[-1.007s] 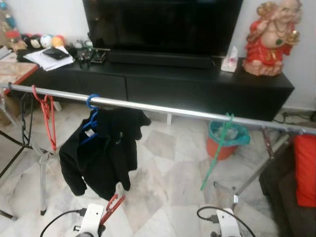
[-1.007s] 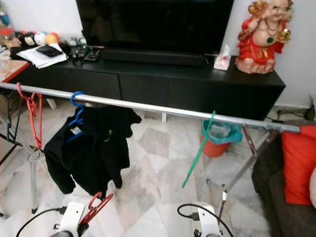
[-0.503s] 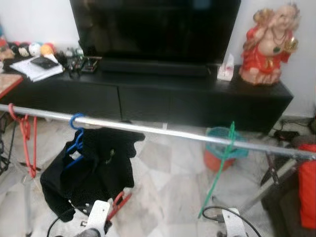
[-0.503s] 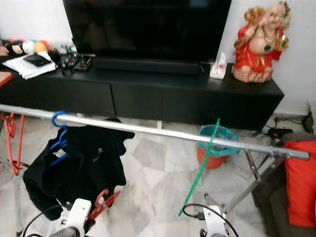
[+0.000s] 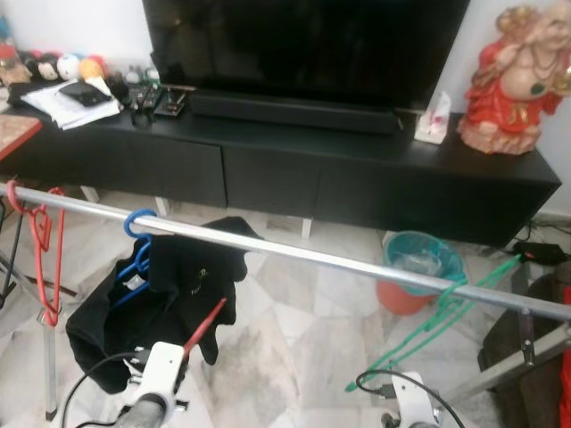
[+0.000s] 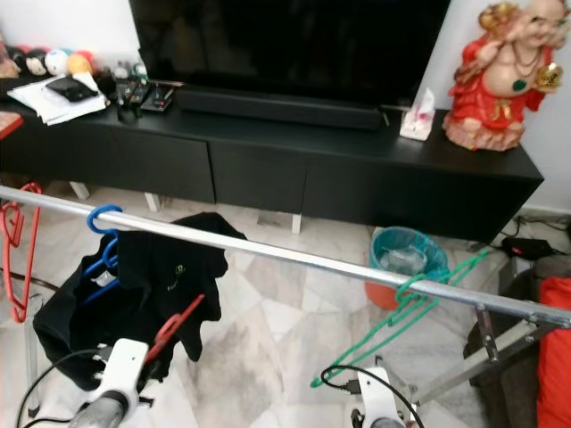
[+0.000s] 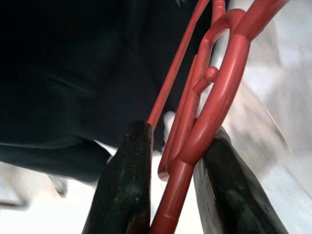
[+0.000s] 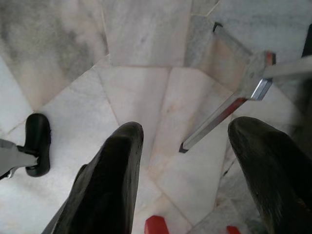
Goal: Hang hanger
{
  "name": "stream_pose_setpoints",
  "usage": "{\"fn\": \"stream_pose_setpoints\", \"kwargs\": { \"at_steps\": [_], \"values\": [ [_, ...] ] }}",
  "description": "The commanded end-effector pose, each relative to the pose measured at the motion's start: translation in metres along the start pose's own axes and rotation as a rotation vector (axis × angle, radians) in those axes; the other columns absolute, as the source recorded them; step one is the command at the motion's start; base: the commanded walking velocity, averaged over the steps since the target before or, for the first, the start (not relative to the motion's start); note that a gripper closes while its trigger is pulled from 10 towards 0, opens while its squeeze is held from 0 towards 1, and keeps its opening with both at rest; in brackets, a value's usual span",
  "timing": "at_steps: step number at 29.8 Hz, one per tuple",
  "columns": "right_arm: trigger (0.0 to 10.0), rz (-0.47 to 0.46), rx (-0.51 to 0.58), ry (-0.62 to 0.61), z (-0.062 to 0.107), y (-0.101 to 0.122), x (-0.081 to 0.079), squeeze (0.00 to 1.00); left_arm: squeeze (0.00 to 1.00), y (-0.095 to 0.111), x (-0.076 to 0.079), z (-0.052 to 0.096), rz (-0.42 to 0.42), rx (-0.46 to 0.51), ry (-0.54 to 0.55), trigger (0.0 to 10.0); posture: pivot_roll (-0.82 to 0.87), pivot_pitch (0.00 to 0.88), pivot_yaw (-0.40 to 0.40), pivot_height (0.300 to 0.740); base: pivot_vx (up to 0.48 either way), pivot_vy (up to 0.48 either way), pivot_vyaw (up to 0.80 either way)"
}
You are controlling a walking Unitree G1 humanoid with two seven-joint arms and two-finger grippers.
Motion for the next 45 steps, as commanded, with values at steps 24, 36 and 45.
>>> {"fn": "stream_pose_setpoints", "kwargs": {
  "at_steps": [24, 36, 45],
  "values": [
    [10.0, 0.006, 0.000, -0.001, 0.000, 0.000, 0.001, 0.00, 0.00, 0.146, 0.009, -0.012, 0.057, 0.427, -0.108, 10.0, 0.03, 0.000, -0.029, 0.740, 0.000, 0.000, 0.00],
    [10.0, 0.011, -0.002, 0.001, 0.000, 0.000, 0.001, 0.00, 0.00, 0.174, 0.011, -0.028, 0.159, 0.417, -0.118, 10.0, 0.04, 0.000, -0.038, 0.740, 0.000, 0.000, 0.00],
    [10.0, 0.010, 0.002, -0.002, 0.000, 0.000, 0.001, 0.00, 0.00, 0.181, 0.019, -0.033, 0.137, 0.396, -0.161, 10.0, 0.03, 0.000, -0.034, 0.740, 0.000, 0.000, 0.00]
  ]
}}
Point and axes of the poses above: a point about 5 cm out from each wrist's last joint towards the gripper, its own z axis pointing back from the gripper into the wrist, its own y axis along the axis of the wrist's last joint, x = y × z, the point moved 6 cm from there along -z, pointing out of the wrist towards the gripper, and after that the axes turned 6 degrees about -z, right-handed, at the moved point
